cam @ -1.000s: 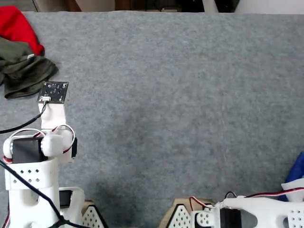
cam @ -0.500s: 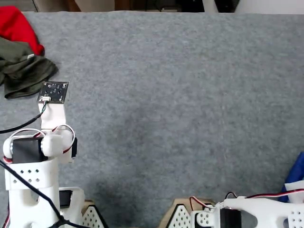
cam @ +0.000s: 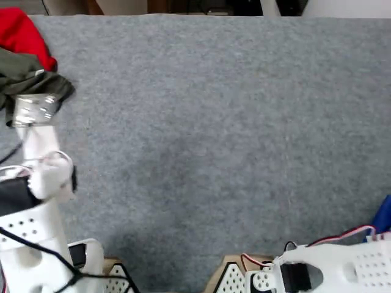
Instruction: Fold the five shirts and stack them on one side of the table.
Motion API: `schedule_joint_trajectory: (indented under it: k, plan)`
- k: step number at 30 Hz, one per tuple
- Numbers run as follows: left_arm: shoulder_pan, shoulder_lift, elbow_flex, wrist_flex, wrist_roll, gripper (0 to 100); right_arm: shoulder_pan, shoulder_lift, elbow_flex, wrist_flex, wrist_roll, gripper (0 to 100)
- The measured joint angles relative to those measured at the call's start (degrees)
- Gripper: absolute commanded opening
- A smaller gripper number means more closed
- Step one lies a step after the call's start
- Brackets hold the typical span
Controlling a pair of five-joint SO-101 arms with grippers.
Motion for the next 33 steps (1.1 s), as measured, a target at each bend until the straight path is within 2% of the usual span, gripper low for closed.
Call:
schedule_joint_trajectory:
  k: [5,9,14,18,24,29,33]
  plan:
    - [-10.5,10.5,-5.0,-9.3,-1.8,11,-8.2,-11.2,13.8,0.0,-3.3,0.6]
    - [-16.3,22.8,-13.1,-13.5,-1.8,16,-16.6,-22.2,28.6,0.0,-5.1,1.9]
    - [-20.9,38.9,-28.5,-16.5,0.0,23,-30.8,-35.9,48.2,0.0,-5.2,11.6]
    - [-21.4,52.6,-39.4,-25.0,3.2,25,-43.2,-45.0,62.2,0.0,-6.2,16.6]
    - [-21.1,73.6,-53.5,-37.7,7.8,24,-56.8,-53.0,71.7,0.0,-14.9,16.8]
    - [-19.3,91.9,-66.4,-43.4,14.9,20,-60.3,-54.7,72.5,0.0,-20.1,16.8]
    - [-17.9,105.4,-78.0,-44.2,16.4,17,-60.3,-54.7,72.5,0.0,-21.2,16.8]
